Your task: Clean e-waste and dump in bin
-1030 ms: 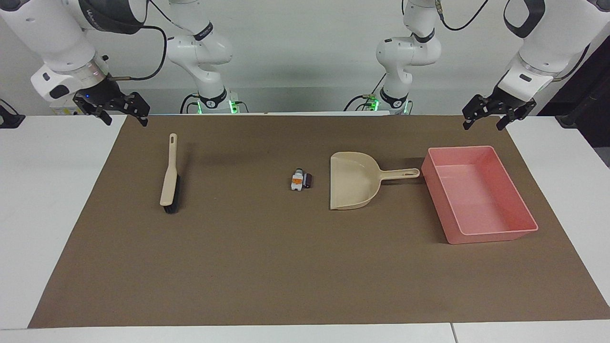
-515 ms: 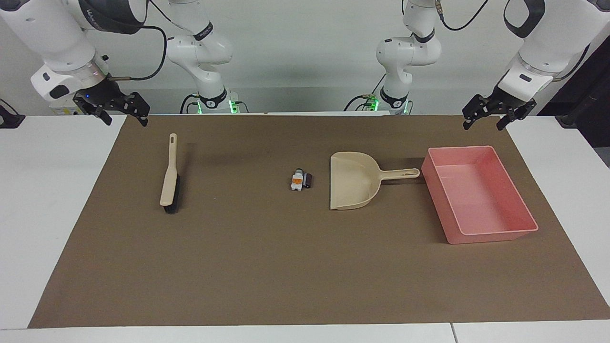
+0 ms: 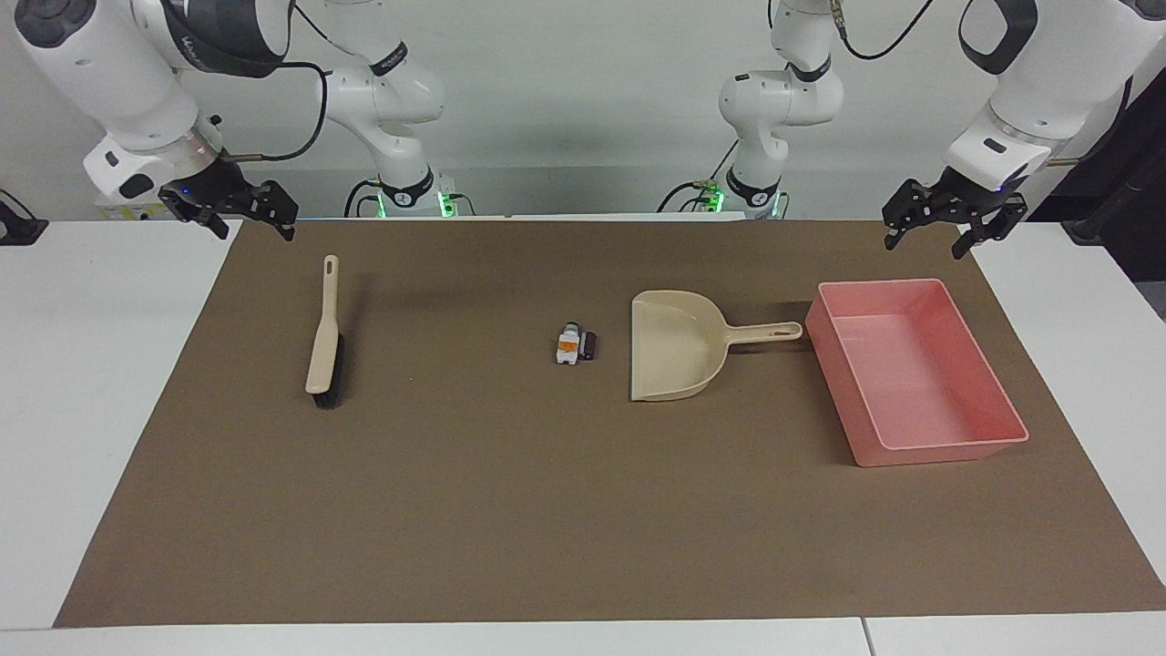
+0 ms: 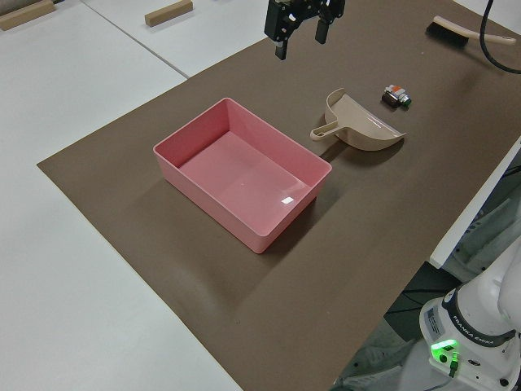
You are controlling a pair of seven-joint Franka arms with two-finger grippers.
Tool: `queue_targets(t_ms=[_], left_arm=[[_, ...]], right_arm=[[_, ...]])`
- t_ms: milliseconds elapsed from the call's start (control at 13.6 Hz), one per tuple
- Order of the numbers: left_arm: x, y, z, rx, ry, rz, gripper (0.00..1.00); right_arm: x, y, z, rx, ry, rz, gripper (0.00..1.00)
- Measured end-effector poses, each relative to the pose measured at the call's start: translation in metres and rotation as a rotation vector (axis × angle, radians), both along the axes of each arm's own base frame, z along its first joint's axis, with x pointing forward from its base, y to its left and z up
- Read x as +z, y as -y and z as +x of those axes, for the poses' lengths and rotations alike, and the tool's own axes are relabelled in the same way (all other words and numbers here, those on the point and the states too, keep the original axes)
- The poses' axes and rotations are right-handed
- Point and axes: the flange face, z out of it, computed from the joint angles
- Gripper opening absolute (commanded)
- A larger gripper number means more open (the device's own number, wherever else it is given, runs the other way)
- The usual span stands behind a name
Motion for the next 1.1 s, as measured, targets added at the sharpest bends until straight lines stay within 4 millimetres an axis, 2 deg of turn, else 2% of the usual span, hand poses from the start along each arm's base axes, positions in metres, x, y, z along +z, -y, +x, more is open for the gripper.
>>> queue_targets(t_ms=[221, 442, 589, 810, 957, 1104], left_arm=[[-0.007, 0.008, 0.003, -0.248, 0.019, -0.003, 0.97], [-0.027, 0.033, 0.002, -0.589, 0.044, -0.004, 0.96], [-0.046, 0.057, -0.006, -0.786, 0.031, -0.01, 0.96], [-0.082, 0.094, -0.013, -0.957, 0.027, -0.013, 0.96], [-0.112, 0.113, -0.019, -1.02, 0.022, -0.014, 0.95], [-0.144, 0.127, -0.027, -1.072, 0.003, 0.007, 0.95]], right_arm=[[-0.056, -0.002, -0.031, 0.069, 0.014, 0.024, 0.99], [-0.101, 0.0, -0.065, 0.082, 0.016, 0.039, 0.99], [-0.138, 0.007, -0.073, 0.096, 0.024, 0.044, 0.98], [-0.195, 0.017, -0.079, 0.114, 0.028, 0.046, 0.95], [-0.215, 0.023, -0.078, 0.109, 0.023, 0.045, 0.93], [-0.22, 0.023, -0.077, 0.109, 0.021, 0.044, 0.91]])
